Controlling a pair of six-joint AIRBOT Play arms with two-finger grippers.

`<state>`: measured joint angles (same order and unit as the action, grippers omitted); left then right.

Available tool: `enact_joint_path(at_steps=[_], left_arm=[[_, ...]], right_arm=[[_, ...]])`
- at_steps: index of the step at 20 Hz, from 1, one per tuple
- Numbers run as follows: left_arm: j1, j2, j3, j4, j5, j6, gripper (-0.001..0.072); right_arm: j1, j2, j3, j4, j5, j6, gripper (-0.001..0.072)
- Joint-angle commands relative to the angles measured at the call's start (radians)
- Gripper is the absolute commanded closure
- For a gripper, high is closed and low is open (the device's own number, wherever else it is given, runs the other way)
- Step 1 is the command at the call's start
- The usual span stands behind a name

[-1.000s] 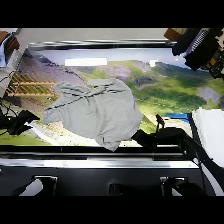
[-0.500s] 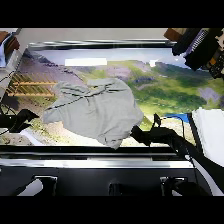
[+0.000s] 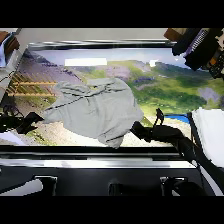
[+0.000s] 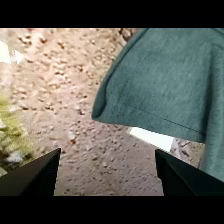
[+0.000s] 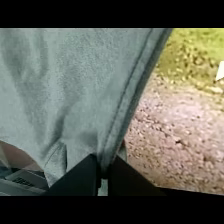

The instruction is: Fold the clothes and pants, and hang the long-sleeved shirts on hangers.

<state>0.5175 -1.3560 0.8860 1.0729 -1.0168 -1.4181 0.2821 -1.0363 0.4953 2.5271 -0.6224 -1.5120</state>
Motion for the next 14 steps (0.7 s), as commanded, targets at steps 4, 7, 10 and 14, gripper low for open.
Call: enact_joint_path(at_steps=[4,7,10,14], left_arm=[[-0.005,-0.061,0.000,-0.001,0.065,0.032,0.0030],[-0.021,-0.079,0.000,-0.013,0.104,0.032,0.0032],[-0.056,-0.114,0.000,-0.086,0.132,0.066,0.0036],[-0.103,-0.154,0.001,-0.101,0.129,0.069,0.0698]], right_arm=[[0.001,0.110,0.001,0.001,-0.013,0.013,0.0673],[0.001,0.152,0.001,0.002,-0.017,0.017,0.0673],[0.001,0.193,0.001,0.001,-0.016,0.021,0.0673],[0.001,0.232,0.001,0.001,-0.016,0.039,0.0673]])
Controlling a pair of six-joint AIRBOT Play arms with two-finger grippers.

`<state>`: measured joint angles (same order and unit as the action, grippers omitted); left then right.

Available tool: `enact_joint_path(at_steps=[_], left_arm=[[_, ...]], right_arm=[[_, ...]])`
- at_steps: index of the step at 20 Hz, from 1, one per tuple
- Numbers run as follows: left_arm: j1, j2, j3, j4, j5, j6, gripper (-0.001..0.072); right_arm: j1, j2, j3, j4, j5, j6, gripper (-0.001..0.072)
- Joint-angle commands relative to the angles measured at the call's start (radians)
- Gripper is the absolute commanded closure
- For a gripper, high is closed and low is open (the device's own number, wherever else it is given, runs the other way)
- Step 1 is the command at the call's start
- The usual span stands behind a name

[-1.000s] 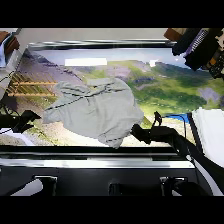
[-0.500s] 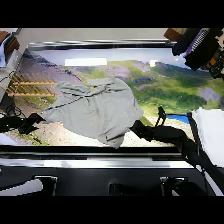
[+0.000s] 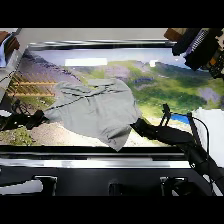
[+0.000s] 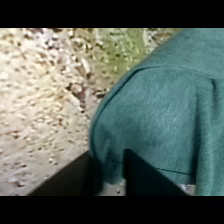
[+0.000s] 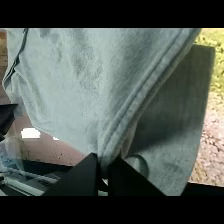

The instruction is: Fold the clothes and pants, and hang the long-sleeved shirts on hangers.

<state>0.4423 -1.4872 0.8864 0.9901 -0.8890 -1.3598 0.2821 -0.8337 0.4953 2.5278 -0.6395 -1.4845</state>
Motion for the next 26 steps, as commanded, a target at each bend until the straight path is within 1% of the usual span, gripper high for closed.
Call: enact_joint_path(at_steps=[1,4,6,8,9,11,13,14,16,18,19,20,21,23,26], left_arm=[[-0.027,-0.016,0.005,-0.035,-0.004,0.015,0.0691],[-0.026,0.053,0.064,-0.085,-0.037,0.027,0.0692],[-0.026,0.148,0.142,-0.132,-0.060,0.026,0.0692],[-0.026,0.286,0.272,-0.165,-0.061,0.015,0.0692],[-0.026,0.355,0.347,-0.164,-0.054,-0.006,0.0692],[-0.024,0.494,0.509,-0.159,-0.018,-0.030,0.0692],[-0.024,0.623,0.649,-0.104,0.046,-0.085,0.0692],[-0.024,0.681,0.703,-0.049,0.077,-0.131,0.0692],[-0.024,0.776,0.763,0.087,0.116,-0.257,0.0692],[-0.024,0.842,0.772,0.212,0.122,-0.373,0.0692],[-0.024,0.859,0.771,0.259,0.123,-0.407,0.0692],[-0.024,0.863,0.771,0.281,0.123,-0.415,0.0692],[-0.024,0.858,0.771,0.286,0.119,-0.414,0.0692],[-0.028,0.812,0.770,0.278,0.084,-0.413,0.0692],[-0.048,0.661,0.770,0.212,-0.040,-0.330,0.0692]], right_arm=[[0.001,0.041,0.004,0.000,0.005,0.012,0.0674],[0.001,0.081,0.066,-0.048,0.048,0.011,0.0674],[0.001,0.087,0.187,-0.123,0.075,0.012,0.0674],[0.001,0.087,0.362,-0.220,0.085,0.013,0.0674],[0.001,0.087,0.467,-0.275,0.074,0.027,0.0674],[0.001,0.087,0.686,-0.372,0.003,0.059,0.0674],[0.001,0.087,0.914,-0.402,-0.113,0.060,0.0674],[0.001,0.087,1.025,-0.403,-0.173,0.061,0.0674],[0.001,0.087,1.203,-0.410,-0.250,0.078,0.0674],[0.001,0.087,1.331,-0.471,-0.271,0.133,0.0674],[0.001,0.087,1.371,-0.515,-0.267,0.145,0.0674],[0.001,0.087,1.389,-0.562,-0.262,0.150,0.0674],[0.001,0.085,1.389,-0.632,-0.263,0.183,0.0674],[0.001,0.049,1.389,-0.781,-0.325,0.261,0.0674],[0.001,-0.083,1.389,-0.932,-0.439,0.313,0.0674]])
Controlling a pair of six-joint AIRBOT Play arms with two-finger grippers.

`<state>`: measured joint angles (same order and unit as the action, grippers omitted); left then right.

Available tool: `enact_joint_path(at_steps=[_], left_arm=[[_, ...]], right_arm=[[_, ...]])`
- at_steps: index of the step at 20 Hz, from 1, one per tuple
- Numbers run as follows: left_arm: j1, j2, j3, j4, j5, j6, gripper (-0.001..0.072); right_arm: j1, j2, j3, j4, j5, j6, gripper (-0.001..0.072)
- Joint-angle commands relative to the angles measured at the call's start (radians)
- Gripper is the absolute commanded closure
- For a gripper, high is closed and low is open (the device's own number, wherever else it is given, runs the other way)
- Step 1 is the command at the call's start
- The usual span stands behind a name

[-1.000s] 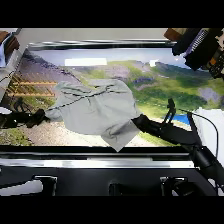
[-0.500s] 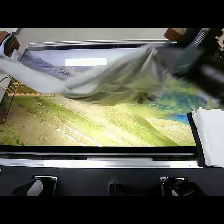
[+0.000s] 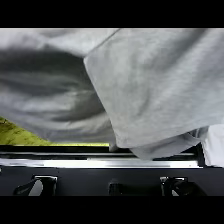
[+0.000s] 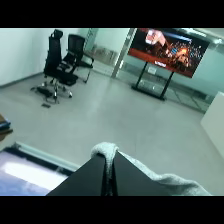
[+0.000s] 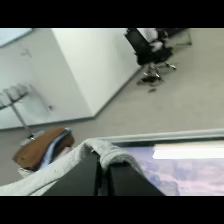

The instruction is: Fold the clothes and pants, and hang the long-sleeved shirts on hangers.

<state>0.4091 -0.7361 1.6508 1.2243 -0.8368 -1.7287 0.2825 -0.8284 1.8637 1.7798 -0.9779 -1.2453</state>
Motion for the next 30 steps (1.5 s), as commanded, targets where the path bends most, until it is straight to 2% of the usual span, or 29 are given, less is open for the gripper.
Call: enact_joint_path(at_steps=[1,3,6,8,11,14,17,18,19,20,21,22,23,25,27,28,30], left_arm=[[-0.046,-0.158,0.005,-0.024,-0.122,0.061,0.0692],[-0.132,-0.319,0.005,0.001,-0.140,0.072,0.0692],[-0.247,-0.591,0.006,0.121,-0.133,0.058,0.0693],[-0.292,-0.763,0.007,0.180,-0.106,0.009,0.0693],[-0.326,-0.976,0.011,0.182,-0.008,-0.026,0.0693],[-0.350,-1.096,0.032,0.182,0.035,-0.038,0.0693],[-0.360,-1.138,0.048,0.178,0.021,-0.037,0.0687],[-0.360,-1.135,0.048,0.171,0.007,-0.037,0.0603],[-0.355,-1.129,0.056,0.168,-0.022,-0.033,0.0365],[-0.346,-1.122,0.074,0.167,-0.060,-0.023,0.0206],[-0.331,-1.110,0.101,0.167,-0.114,-0.007,0.0157],[-0.313,-1.094,0.129,0.167,-0.175,0.021,0.0157],[-0.290,-1.067,0.148,0.167,-0.239,0.058,0.0157],[-0.235,-0.993,0.145,0.166,-0.347,0.106,0.0156],[-0.174,-0.892,0.071,0.163,-0.380,0.117,0.0156],[-0.148,-0.836,0.006,0.155,-0.385,0.145,0.0156],[-0.093,-0.705,-0.183,0.136,-0.383,0.163,0.0157]], right_arm=[[0.000,-0.155,0.020,-0.220,-0.129,0.084,0.0674],[0.000,-0.306,0.018,-0.263,-0.156,0.084,0.0674],[0.000,-0.568,0.018,-0.270,-0.142,0.106,0.0674],[0.000,-0.728,0.018,-0.270,-0.087,0.121,0.0674],[0.000,-0.945,0.018,-0.261,0.064,0.200,0.0673],[0.000,-1.075,0.018,-0.209,0.210,0.277,0.0673],[0.000,-1.126,0.019,-0.182,0.246,0.329,0.0659],[-0.002,-1.127,0.019,-0.173,0.235,0.329,0.0564],[-0.010,-1.121,0.022,-0.140,0.213,0.315,0.0472],[-0.032,-1.102,0.024,-0.077,0.175,0.259,0.0449],[-0.067,-1.072,0.024,0.000,0.128,0.164,0.0376],[-0.107,-1.034,0.024,0.056,0.074,0.062,0.0264],[-0.151,-0.988,0.024,0.081,0.011,-0.048,0.0233],[-0.264,-0.889,0.023,0.077,-0.137,-0.243,0.0233],[-0.383,-0.818,0.011,0.112,-0.308,-0.425,0.0236],[-0.440,-0.792,-0.018,0.167,-0.395,-0.482,0.0236],[-0.544,-0.727,-0.176,0.328,-0.444,-0.551,0.0236]])
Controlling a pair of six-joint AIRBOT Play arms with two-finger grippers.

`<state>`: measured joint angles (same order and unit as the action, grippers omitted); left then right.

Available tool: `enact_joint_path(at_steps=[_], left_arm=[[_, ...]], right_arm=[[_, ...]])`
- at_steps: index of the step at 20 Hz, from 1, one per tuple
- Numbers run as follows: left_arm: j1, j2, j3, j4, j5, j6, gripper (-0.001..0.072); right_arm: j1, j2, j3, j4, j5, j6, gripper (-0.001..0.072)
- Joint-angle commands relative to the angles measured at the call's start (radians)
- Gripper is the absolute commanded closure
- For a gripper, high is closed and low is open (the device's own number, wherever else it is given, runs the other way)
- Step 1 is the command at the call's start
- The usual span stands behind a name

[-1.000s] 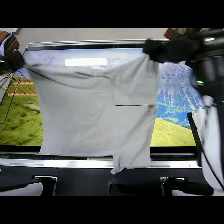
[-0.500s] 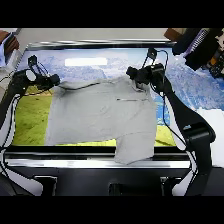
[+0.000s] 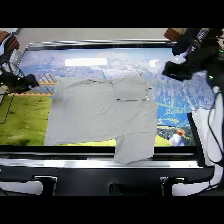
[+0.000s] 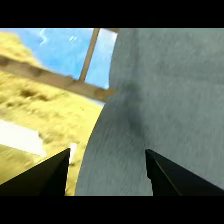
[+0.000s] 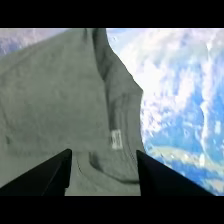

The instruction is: Fold the clothes and pants, and hang the long-sleeved shirts on hangers.

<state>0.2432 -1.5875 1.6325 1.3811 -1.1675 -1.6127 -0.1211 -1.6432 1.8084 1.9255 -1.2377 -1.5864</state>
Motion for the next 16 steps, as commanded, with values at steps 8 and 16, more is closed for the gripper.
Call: enact_joint_path(at_steps=[8,16], left_arm=[[0.274,0.600,-0.774,-0.246,-0.051,0.105,0.0156],[0.323,0.690,-0.821,-0.260,-0.126,0.111,0.0156]], right_arm=[[-0.251,0.159,-0.758,0.250,-0.170,-0.346,0.0234],[-0.249,0.159,-0.951,0.330,-0.077,-0.473,0.0235]])
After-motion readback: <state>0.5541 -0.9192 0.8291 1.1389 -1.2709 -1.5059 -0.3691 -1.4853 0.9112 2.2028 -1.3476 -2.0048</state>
